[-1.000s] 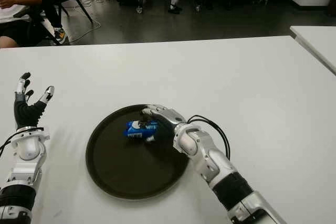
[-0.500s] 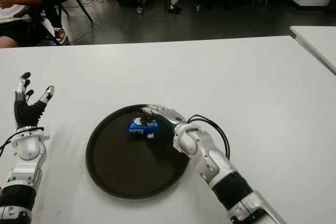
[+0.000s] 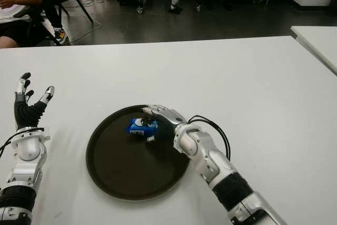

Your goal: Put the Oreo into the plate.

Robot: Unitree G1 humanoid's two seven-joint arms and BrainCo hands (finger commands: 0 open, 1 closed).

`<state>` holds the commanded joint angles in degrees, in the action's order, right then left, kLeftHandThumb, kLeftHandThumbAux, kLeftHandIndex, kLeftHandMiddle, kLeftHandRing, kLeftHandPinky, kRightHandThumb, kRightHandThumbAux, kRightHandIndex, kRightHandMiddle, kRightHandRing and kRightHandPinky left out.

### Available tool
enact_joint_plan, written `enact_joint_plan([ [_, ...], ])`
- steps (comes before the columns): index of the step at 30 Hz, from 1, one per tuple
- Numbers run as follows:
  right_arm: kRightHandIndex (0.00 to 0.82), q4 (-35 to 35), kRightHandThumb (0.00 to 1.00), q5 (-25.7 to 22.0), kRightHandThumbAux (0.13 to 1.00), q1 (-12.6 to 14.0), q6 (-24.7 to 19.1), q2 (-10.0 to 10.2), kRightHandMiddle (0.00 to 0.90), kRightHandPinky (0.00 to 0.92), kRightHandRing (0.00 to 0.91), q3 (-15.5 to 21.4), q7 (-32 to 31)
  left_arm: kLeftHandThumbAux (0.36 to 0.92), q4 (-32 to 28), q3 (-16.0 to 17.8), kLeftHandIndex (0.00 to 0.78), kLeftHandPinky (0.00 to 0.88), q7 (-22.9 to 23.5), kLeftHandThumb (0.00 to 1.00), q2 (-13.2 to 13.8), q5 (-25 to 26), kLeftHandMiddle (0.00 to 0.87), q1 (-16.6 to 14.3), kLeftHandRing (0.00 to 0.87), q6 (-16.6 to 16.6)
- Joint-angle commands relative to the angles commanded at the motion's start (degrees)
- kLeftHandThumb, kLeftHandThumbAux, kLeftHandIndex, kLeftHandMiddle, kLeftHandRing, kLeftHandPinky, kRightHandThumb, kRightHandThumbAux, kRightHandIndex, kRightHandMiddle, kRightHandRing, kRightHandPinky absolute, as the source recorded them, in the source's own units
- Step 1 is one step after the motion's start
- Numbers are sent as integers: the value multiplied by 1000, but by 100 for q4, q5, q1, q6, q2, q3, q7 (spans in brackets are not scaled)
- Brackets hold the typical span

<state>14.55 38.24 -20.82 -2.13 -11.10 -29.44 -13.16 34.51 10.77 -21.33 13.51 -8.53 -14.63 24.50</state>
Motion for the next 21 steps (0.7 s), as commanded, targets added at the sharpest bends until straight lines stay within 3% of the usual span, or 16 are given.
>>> enact_joint_plan([
  [12, 0, -155, 290, -44, 784, -45, -20, -131, 0, 41, 0, 156, -56, 595, 41, -6, 16, 0, -9, 0, -2, -6, 0, -41, 0, -6],
  [21, 0, -694, 201, -484, 759, 123, 320, -323, 0, 4, 0, 915, 389, 595, 93, -5, 16, 0, -8, 0, 9, -3, 0, -78, 0, 1],
])
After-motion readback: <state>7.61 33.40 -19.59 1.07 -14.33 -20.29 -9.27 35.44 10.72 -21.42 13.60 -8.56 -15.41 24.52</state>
